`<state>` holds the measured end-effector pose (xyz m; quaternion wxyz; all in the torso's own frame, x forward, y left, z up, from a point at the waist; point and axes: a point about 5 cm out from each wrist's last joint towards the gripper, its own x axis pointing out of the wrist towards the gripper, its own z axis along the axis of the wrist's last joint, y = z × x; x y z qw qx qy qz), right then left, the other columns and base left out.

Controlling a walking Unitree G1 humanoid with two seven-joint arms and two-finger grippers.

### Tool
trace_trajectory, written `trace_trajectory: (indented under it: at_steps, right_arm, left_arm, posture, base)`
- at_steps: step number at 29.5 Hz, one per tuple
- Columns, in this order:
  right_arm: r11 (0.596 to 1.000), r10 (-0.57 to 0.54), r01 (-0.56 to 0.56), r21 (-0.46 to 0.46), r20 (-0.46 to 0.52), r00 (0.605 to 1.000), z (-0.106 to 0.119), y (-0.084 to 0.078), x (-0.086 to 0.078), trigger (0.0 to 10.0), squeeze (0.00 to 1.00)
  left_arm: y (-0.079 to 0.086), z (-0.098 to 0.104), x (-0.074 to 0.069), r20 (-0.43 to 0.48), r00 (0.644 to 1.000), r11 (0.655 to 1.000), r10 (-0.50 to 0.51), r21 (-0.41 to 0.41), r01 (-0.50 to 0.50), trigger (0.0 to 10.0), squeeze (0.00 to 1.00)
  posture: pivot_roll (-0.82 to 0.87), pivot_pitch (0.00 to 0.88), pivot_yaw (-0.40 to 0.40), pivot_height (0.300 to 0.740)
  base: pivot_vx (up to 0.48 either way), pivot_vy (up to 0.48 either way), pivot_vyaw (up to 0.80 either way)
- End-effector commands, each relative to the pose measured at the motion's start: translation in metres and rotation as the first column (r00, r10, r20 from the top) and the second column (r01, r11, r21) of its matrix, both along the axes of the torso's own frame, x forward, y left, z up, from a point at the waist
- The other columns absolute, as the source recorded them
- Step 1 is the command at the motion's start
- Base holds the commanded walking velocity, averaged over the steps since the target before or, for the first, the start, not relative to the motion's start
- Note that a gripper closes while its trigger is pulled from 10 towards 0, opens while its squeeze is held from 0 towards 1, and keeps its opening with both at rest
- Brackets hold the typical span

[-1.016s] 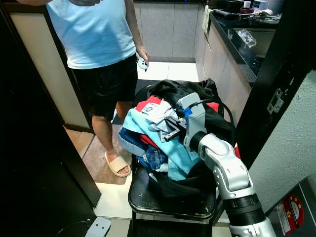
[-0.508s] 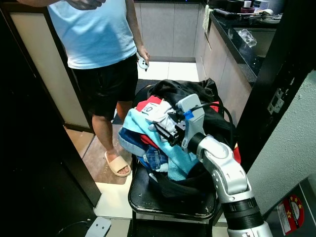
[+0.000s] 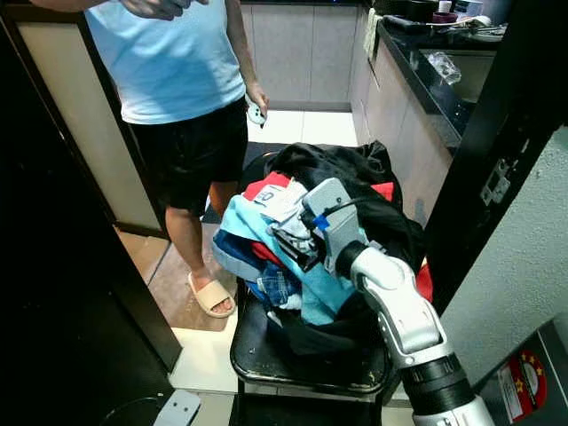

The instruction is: Clothes washing

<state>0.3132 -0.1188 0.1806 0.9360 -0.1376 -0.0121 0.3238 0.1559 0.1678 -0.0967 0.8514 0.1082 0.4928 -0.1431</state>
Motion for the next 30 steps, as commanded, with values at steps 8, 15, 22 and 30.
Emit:
trace_trajectory:
  at_steps: [8,15,22,30]
  right_arm:
    - [0.998,-0.024,0.024,-0.064,-0.005,1.0,-0.009,-0.002,0.001,3.6,0.0]
    - [0.997,-0.027,0.027,-0.068,-0.006,1.0,-0.01,-0.003,0.002,0.0,0.0]
    - [0.998,-0.029,0.028,-0.06,-0.005,1.0,-0.009,-0.004,0.003,0.0,0.0]
    - [0.986,0.007,-0.01,0.164,0.014,1.0,0.014,-0.004,0.002,0.0,0.0]
  left_arm:
    - [0.001,-0.004,-0.01,-0.042,0.999,1.0,-0.02,0.011,0.02,10.0,0.0]
    - [0.001,-0.004,-0.01,-0.042,0.999,1.0,-0.022,0.014,0.022,10.0,0.0]
    - [0.001,-0.004,-0.01,-0.043,0.999,1.0,-0.026,0.015,0.026,10.0,0.0]
    - [0.001,-0.004,-0.01,-0.042,0.999,1.0,-0.026,0.015,0.027,10.0,0.0]
  posture:
    - [0.04,0.04,-0.029,0.74]
    - [0.04,0.037,-0.032,0.74]
    - [0.04,0.035,-0.033,0.74]
    - [0.04,0.034,-0.033,0.74]
  base:
    - [0.0,0.0,0.0]
    - [0.0,0.0,0.0]
    - [0.0,0.0,0.0]
    - [0.0,0.0,0.0]
